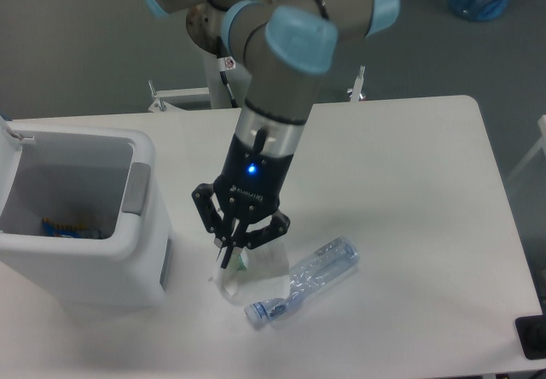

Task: Place the trash in the trash can
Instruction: 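Close the gripper on the plastic wrapper and lift it, then carry the wrapper over the white bin and release it inside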

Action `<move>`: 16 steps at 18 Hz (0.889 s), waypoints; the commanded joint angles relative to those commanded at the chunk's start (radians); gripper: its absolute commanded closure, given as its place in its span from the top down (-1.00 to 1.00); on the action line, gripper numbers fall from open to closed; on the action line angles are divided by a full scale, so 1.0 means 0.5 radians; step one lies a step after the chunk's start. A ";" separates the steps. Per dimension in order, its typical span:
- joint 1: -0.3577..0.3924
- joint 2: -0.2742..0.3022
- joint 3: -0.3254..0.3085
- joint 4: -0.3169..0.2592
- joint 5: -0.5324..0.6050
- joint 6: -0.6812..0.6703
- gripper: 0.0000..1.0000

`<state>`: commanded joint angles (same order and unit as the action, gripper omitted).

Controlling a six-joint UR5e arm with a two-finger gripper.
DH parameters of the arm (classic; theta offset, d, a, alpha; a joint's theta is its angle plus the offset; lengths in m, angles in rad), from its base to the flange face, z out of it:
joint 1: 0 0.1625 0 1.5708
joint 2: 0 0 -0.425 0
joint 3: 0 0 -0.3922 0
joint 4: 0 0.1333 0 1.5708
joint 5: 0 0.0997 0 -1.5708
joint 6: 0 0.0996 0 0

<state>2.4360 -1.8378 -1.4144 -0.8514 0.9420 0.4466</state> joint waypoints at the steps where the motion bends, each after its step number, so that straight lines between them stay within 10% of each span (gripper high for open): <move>1: -0.003 0.009 0.006 0.000 -0.034 -0.034 -1.00; 14: -0.408 0.328 -0.181 0.006 -0.246 -0.160 -1.00; 16: -0.487 0.338 -0.184 0.009 -0.243 -0.145 -0.72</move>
<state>2.1922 -1.6690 -1.5064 -0.8468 0.8207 0.3742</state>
